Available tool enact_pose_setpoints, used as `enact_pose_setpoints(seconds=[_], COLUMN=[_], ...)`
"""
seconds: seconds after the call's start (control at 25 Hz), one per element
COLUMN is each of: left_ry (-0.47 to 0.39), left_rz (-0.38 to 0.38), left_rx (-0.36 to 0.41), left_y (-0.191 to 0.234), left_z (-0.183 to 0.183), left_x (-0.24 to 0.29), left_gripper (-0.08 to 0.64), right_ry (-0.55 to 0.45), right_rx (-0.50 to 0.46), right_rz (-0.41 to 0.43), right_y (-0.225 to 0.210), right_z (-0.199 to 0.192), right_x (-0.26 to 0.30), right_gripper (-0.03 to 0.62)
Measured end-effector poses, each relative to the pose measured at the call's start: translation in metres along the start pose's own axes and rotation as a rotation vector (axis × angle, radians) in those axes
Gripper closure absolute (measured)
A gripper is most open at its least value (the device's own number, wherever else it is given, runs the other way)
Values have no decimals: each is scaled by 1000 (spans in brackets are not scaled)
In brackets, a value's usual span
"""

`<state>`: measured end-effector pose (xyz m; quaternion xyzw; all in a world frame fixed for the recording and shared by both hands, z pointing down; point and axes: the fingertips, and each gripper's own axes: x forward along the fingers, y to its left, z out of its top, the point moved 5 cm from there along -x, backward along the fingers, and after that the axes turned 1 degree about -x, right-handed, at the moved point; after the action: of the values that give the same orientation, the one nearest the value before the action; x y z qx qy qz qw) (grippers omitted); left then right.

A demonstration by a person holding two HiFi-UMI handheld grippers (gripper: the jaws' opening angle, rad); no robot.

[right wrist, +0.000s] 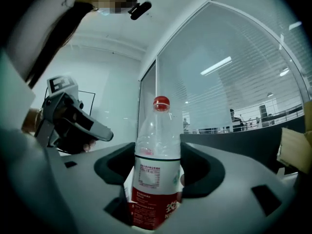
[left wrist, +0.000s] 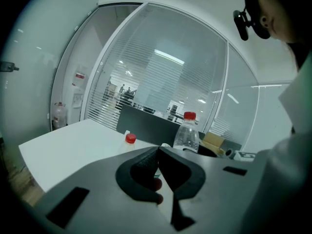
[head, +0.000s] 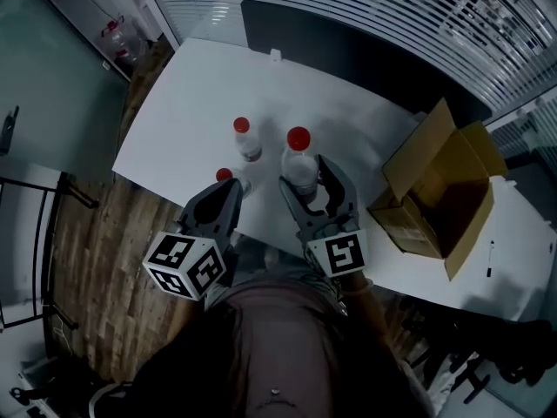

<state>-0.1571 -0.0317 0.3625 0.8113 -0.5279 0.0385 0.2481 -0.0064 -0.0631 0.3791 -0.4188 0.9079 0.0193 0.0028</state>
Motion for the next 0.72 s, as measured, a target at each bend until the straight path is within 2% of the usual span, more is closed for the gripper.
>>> enact_pose_setpoints(seconds=[0.44, 0.72], left_ry=[23, 35], left_rz=[-3, -15], left_rx=[38, 67], left_y=[12, 18], left_z=[7, 14], left_x=[2, 6], left_gripper=[551, 551], right_ry=[95, 95], right_rx=[-66, -40], right_rz=[-32, -68], right_y=[23, 26], right_z=[-71, -98], right_x=[13, 21], right_gripper=[290, 290])
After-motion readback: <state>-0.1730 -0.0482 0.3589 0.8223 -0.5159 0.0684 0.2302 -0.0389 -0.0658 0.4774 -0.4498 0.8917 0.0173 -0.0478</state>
